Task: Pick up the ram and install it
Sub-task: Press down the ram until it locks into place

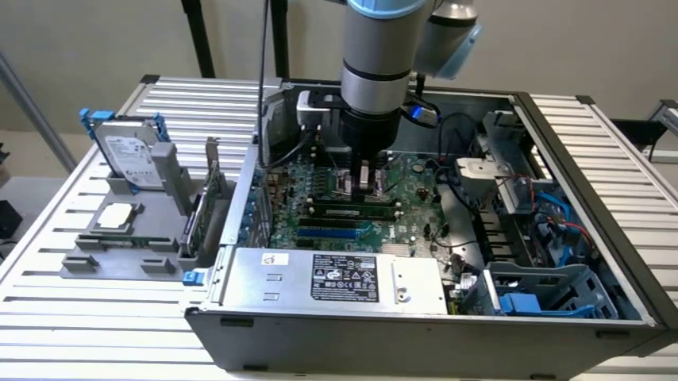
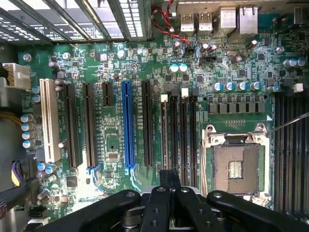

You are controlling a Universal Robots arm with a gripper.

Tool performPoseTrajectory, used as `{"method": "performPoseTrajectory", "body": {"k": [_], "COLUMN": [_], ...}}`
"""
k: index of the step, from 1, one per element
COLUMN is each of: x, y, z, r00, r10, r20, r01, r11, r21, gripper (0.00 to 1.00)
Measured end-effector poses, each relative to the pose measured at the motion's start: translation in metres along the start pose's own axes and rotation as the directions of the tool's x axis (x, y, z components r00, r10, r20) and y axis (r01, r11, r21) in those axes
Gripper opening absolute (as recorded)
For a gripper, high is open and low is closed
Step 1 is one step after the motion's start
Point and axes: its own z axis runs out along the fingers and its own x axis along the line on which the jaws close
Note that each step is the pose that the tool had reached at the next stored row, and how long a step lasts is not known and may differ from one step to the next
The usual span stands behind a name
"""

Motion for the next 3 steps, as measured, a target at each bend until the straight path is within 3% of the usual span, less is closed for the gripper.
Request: {"method": "performPoseTrajectory", "body": {"k": [3], "x": [0.0], "y": [0.0], "z": [0.0], "r00": [1.0], "r10": [0.0], "r20": [-0.0001], "r01": [0.0], "r11": [1.0], "r21": [0.0], "gripper": [0.11]}}
